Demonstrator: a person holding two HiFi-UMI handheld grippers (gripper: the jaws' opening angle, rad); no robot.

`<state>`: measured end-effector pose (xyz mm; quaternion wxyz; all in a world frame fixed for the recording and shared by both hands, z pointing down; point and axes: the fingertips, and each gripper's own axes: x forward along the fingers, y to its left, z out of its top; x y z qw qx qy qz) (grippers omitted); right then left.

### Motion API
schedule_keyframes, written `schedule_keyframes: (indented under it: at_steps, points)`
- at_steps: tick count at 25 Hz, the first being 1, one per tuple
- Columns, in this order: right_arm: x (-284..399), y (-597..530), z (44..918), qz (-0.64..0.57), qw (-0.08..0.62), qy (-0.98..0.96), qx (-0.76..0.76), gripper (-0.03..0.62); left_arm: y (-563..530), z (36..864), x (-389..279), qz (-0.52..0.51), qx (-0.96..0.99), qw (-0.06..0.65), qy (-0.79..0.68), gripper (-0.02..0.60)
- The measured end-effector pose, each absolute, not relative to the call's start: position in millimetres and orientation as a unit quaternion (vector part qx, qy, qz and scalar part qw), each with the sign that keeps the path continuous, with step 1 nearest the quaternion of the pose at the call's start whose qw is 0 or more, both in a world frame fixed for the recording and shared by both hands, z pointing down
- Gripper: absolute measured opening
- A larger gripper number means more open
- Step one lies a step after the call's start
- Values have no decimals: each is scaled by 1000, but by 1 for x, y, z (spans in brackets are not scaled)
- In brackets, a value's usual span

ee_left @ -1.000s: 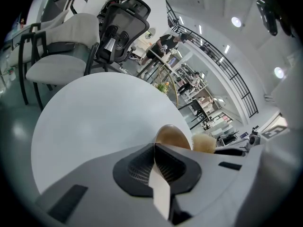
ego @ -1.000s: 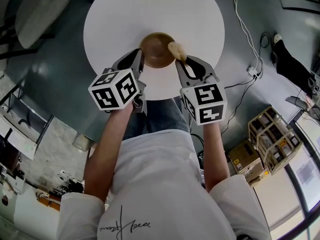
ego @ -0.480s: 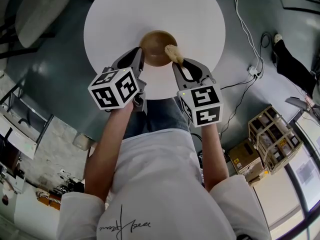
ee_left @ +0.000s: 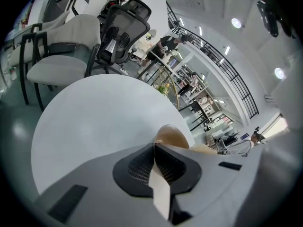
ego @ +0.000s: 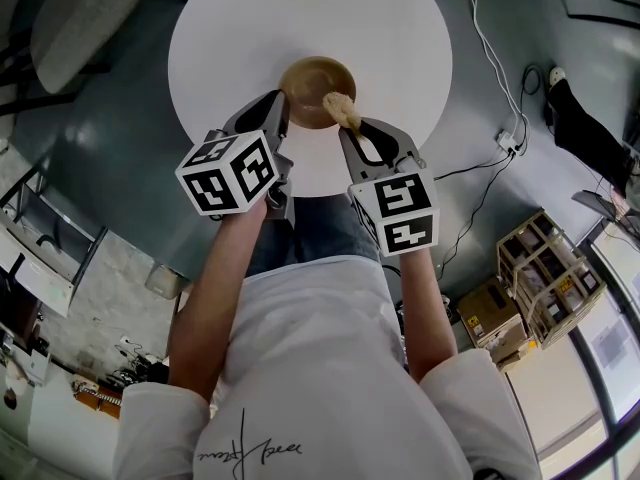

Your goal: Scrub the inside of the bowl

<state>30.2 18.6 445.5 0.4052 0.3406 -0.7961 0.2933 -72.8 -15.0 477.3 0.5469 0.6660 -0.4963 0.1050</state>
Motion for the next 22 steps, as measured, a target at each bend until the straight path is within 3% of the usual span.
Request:
schedule_keyframes:
  at_steps: [22]
  points:
    - [7,31,446,302,399,-806,317,86,-17,477,-78,103,664,544,-502,12]
